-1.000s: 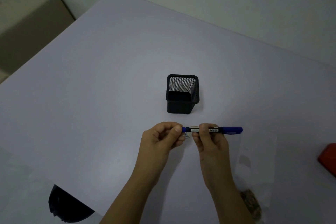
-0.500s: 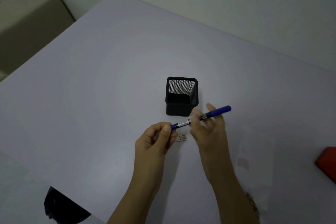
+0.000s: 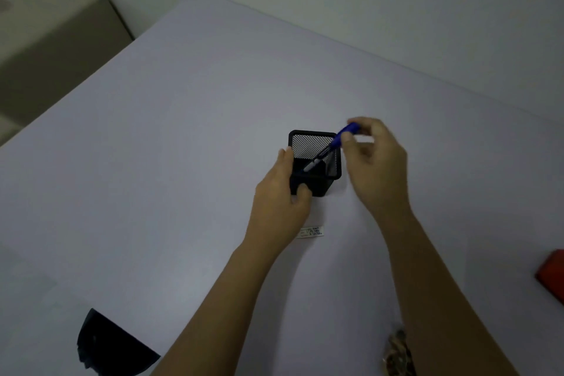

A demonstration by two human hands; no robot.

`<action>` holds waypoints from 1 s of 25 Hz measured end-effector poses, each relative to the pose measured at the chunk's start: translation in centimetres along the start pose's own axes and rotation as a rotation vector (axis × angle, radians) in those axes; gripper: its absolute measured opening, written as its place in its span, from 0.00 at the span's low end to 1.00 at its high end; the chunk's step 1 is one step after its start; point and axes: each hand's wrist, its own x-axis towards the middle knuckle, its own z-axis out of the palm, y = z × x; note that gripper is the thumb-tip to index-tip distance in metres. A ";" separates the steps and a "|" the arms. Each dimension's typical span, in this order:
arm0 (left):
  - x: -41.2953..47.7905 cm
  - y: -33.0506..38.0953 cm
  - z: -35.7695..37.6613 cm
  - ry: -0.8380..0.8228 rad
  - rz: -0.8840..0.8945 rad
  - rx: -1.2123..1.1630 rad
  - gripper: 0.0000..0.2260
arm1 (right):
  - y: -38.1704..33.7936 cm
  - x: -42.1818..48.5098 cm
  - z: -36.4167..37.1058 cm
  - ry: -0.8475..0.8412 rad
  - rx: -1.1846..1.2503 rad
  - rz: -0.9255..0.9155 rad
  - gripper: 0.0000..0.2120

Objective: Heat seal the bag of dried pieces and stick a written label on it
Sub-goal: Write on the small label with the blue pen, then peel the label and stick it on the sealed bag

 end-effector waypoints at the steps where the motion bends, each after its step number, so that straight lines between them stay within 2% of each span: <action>1: 0.2 -0.2 0.4 -0.013 0.007 0.003 0.28 | 0.4 -0.2 0.7 -0.047 -0.040 -0.019 0.12; 3: 0.5 -0.5 0.8 0.002 0.026 0.014 0.28 | 1.1 -0.3 1.7 -0.065 -0.109 -0.080 0.14; 7: 0.7 -1.2 0.8 0.012 0.068 0.046 0.28 | 2.7 0.1 2.0 0.038 -0.284 -0.199 0.14; 11: 0.4 -1.2 0.1 -0.022 0.105 -0.052 0.31 | 3.0 0.4 1.8 -0.015 -0.349 -0.126 0.21; 13: -0.2 -1.8 -0.6 0.092 0.103 -0.129 0.30 | 3.0 -0.5 1.1 0.014 -0.244 -0.057 0.24; 15: -1.4 -3.3 -1.0 0.269 0.077 -0.123 0.21 | 3.9 -2.6 0.0 0.127 -0.181 0.052 0.20; 16: -2.0 -4.3 -0.9 0.294 0.067 -0.076 0.16 | 4.8 -4.0 -0.4 0.151 -0.199 0.098 0.17; 18: -3.5 -6.2 0.2 0.192 0.087 0.057 0.09 | 6.9 -7.3 -0.6 0.074 -0.270 0.166 0.14; 21: -4.8 -8.1 2.5 0.026 0.194 0.255 0.11 | 8.8 -11.3 0.4 -0.111 -0.372 0.166 0.17; 25: -4.7 -8.6 3.8 0.065 0.288 0.379 0.13 | 8.8 -13.0 1.4 -0.174 -0.472 0.089 0.20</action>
